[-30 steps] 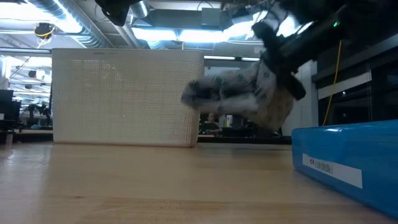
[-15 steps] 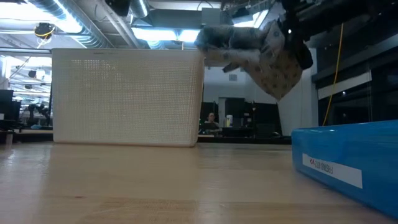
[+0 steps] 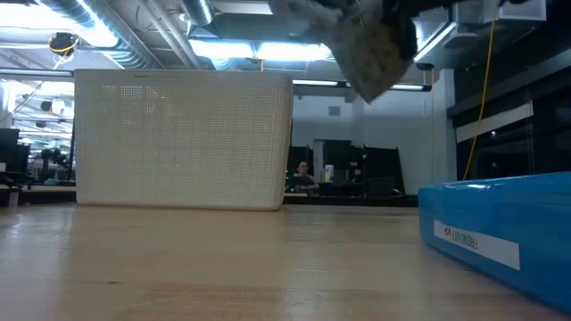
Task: Pick & place medical supplies in basket/bin
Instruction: Put the patient gown into the white bin
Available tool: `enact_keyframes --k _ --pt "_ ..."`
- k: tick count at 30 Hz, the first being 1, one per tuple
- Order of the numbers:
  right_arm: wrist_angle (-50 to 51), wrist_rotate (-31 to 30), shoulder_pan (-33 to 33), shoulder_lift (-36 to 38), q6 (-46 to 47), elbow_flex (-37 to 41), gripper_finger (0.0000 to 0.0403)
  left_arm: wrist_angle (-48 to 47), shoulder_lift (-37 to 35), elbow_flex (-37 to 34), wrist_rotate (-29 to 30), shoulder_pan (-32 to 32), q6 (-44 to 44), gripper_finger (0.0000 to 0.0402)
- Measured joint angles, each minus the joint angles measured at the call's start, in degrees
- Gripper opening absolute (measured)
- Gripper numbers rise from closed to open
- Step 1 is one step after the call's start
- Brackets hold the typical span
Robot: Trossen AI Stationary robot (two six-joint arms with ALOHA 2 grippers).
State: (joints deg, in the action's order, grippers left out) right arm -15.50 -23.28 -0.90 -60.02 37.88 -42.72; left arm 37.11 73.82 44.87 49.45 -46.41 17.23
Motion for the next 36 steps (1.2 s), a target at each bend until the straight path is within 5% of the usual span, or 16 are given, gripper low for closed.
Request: enact_keyframes --k 12,26,36 --pt "2.5 3.2 -1.7 -18.9 -7.3 -21.8 0.0027 -0.1 0.0 2.5 40.3 -12.3 7.1 0.0154" --pt "10.0 12.5 3.4 -41.7 -9.8 -48.6 0.0027 -0.9 0.0 2.4 40.5 -12.5 5.9 0.0155" --pt "8.1 10.4 6.1 -54.6 -10.1 -61.3 0.0027 -0.9 0.0 2.4 40.4 -13.6 5.1 0.0155"
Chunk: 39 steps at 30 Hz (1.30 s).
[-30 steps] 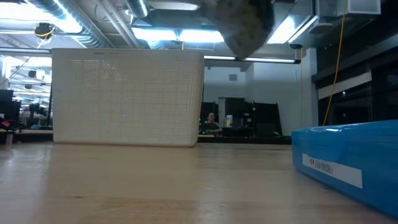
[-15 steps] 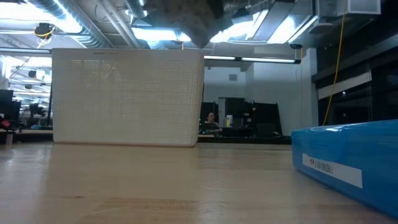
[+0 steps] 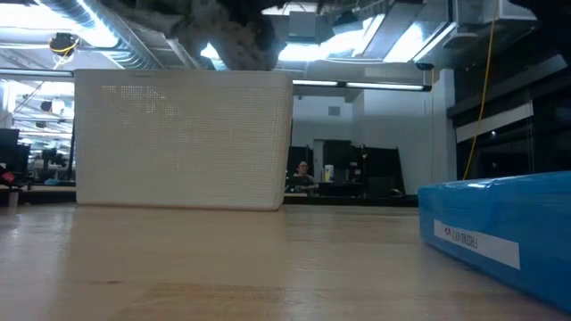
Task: Pick & place medical supplies in basket/bin
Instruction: Put the patient gown into the white bin
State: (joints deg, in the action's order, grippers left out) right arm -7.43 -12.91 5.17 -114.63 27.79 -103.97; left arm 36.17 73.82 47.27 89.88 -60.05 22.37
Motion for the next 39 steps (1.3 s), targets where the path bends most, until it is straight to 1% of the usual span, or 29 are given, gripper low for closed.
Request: enact_keyframes --k 6,15,22,24,31,39 --pt "-0.5 -0.7 2.2 -4.7 0.1 -4.2 0.0027 -0.1 0.0 0.0 -2.3 0.0 -2.2 0.0155" --pt "-6.6 -11.7 2.4 -8.4 0.1 -4.4 0.0027 -0.2 0.0 0.0 -2.4 0.0 -2.2 0.0155" --pt "-14.6 -20.5 1.5 -12.5 0.4 -4.4 0.0027 -0.2 0.0 0.0 -2.3 1.1 -3.0 0.0155" --pt "-15.0 -21.3 1.3 -13.3 0.4 -4.4 0.0027 -0.3 0.0 0.0 -2.3 1.6 -4.1 0.0155" --pt "-16.0 -28.3 1.0 -13.5 0.0 -4.4 0.0027 -3.9 0.1 0.0 -2.4 2.8 -7.9 0.0155" --pt "-16.7 -28.2 1.7 -13.5 0.5 -4.4 0.0027 -4.3 0.1 0.0 -2.5 3.2 -8.2 0.0155"
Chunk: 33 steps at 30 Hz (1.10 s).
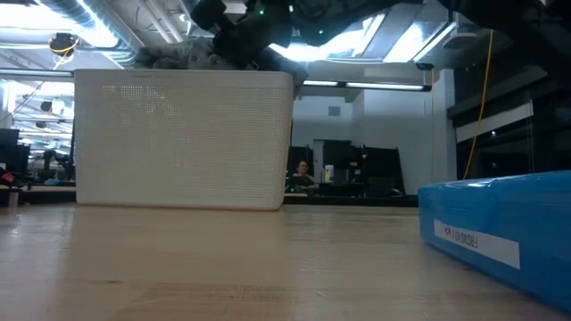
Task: Pick & place medical supplies in basket/bin
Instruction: Put the patient gown into the white bin
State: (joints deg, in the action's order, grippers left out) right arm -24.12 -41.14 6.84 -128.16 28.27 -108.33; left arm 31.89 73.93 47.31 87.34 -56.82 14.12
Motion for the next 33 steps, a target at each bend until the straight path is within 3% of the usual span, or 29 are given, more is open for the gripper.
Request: enact_keyframes --k 4,27,31,33 --pt "-0.8 7.2 1.0 0.0 1.2 0.0 0.0027 0.0 0.0 0.0 -0.1 0.0 0.0 0.0155" --pt "-2.9 9.4 1.9 -4.3 2.8 0.0 0.0027 0.0 0.0 0.0 -0.3 0.0 1.1 0.0155" --pt "-3.1 12.8 2.0 -4.3 2.8 0.0 0.0028 0.0 0.0 0.0 -0.3 0.0 1.1 0.0155" --pt "-3.2 14.7 2.1 -4.3 2.8 0.0 0.0047 0.0 0.0 0.0 -0.3 0.0 1.1 0.0155"
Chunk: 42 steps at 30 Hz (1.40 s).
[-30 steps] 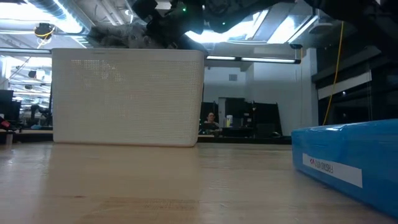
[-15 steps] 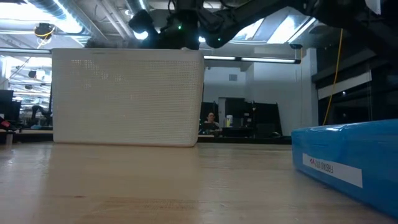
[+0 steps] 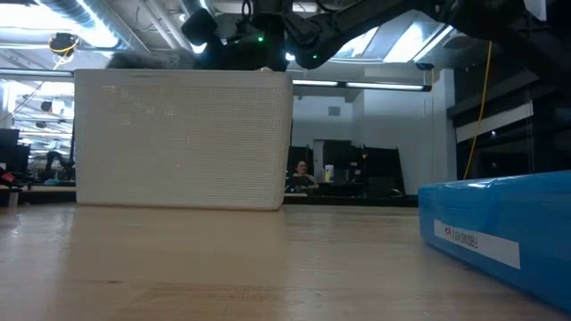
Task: Pick & place medical supplies in basket/bin
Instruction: Put the patient gown into the white bin, then return to Home Position
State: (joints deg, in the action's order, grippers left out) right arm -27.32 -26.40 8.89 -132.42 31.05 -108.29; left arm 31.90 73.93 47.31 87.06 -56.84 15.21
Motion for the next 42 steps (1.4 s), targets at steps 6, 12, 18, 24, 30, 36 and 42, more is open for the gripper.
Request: enact_keyframes --k 6,12,18,24,30,36,42 --pt "0.0 5.6 0.0 0.0 0.0 -1.6 0.0186 0.0 0.0 0.0 0.0 0.0 0.0 0.0155" --pt "0.5 6.5 -0.1 0.1 -0.7 -3.4 0.0318 0.0 0.0 0.0 0.0 0.0 -0.4 0.0155" --pt "1.9 6.4 -0.1 0.1 -1.9 -3.8 0.0393 0.0 0.0 0.0 0.0 0.0 -1.1 0.0155" --pt "2.9 6.3 -0.1 0.1 -1.9 -3.8 0.0383 0.0 0.0 0.0 0.0 -0.2 -1.2 0.0155" --pt "2.9 6.3 -0.1 0.1 -1.9 -3.8 0.0384 0.0 0.0 0.0 0.0 -0.2 -1.2 0.0155" --pt "2.9 8.3 -0.3 0.1 -3.5 -3.8 0.0386 0.0 0.0 0.0 0.0 -0.2 -1.1 0.0155" --pt "3.3 24.5 -1.9 0.3 -3.6 -3.8 0.0380 -0.8 0.0 0.0 0.0 -0.2 0.0 0.0155"
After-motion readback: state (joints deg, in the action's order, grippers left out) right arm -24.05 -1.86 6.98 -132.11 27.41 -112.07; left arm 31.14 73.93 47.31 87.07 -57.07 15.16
